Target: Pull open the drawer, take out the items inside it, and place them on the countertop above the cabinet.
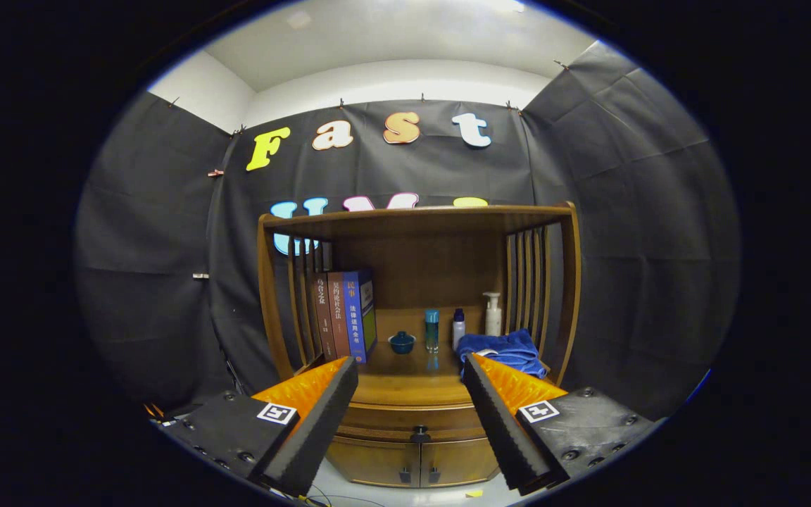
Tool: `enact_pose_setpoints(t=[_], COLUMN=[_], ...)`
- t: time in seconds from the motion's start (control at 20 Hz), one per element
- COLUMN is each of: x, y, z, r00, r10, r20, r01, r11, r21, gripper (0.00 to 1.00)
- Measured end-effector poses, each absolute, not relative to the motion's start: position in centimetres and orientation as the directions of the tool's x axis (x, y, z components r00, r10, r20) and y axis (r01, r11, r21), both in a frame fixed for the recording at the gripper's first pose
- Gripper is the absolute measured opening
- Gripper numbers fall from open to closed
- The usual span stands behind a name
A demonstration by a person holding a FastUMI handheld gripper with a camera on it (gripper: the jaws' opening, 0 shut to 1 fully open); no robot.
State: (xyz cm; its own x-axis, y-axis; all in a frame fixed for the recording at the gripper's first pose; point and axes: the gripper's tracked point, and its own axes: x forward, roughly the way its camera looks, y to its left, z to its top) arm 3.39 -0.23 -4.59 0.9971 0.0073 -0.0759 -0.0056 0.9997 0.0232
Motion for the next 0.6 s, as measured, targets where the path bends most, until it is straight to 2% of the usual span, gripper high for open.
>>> enact_pose_setpoints(t=[0.6], x=[9.8], y=[-1.8], z=[-17.4], r00=[0.966], r10=[-0.006], r20=[-0.257], r01=[0.021], r11=[0.998], r21=[0.054], gripper=[1.00])
